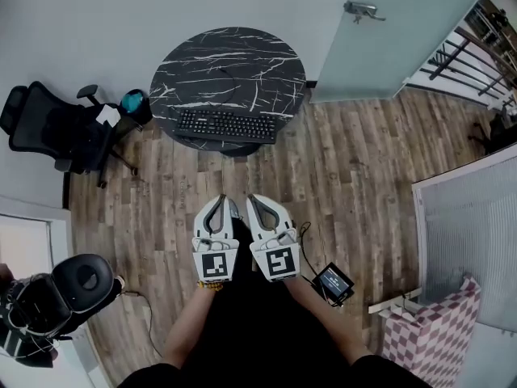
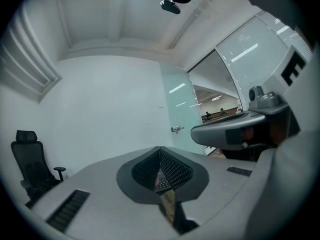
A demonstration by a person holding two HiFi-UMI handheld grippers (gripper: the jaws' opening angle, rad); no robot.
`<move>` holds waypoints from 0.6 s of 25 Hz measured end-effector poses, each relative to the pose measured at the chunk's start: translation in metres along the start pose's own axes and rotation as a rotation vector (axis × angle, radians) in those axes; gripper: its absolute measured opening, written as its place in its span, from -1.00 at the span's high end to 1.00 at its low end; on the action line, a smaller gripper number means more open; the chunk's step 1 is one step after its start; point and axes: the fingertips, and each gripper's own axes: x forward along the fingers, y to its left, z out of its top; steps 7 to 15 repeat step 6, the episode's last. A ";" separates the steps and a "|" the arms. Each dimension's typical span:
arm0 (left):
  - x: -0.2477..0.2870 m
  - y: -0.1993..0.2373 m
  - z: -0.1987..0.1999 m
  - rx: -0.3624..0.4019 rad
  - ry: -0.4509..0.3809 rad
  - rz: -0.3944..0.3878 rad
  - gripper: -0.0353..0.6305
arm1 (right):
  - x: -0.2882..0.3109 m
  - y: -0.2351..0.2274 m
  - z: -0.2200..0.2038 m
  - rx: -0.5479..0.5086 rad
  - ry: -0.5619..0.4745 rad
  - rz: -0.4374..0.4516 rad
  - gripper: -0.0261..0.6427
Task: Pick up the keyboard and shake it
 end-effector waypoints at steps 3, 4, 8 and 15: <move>-0.009 -0.012 0.000 -0.006 -0.008 -0.022 0.85 | -0.014 -0.002 0.002 0.001 0.011 -0.023 0.83; -0.010 -0.010 0.003 -0.001 -0.016 -0.024 0.85 | -0.015 0.000 0.004 0.001 0.009 -0.024 0.83; -0.013 -0.005 0.010 0.019 -0.039 -0.024 0.85 | -0.013 0.005 0.011 -0.001 -0.012 -0.020 0.83; -0.013 -0.005 0.010 0.019 -0.039 -0.024 0.85 | -0.013 0.005 0.011 -0.001 -0.012 -0.020 0.83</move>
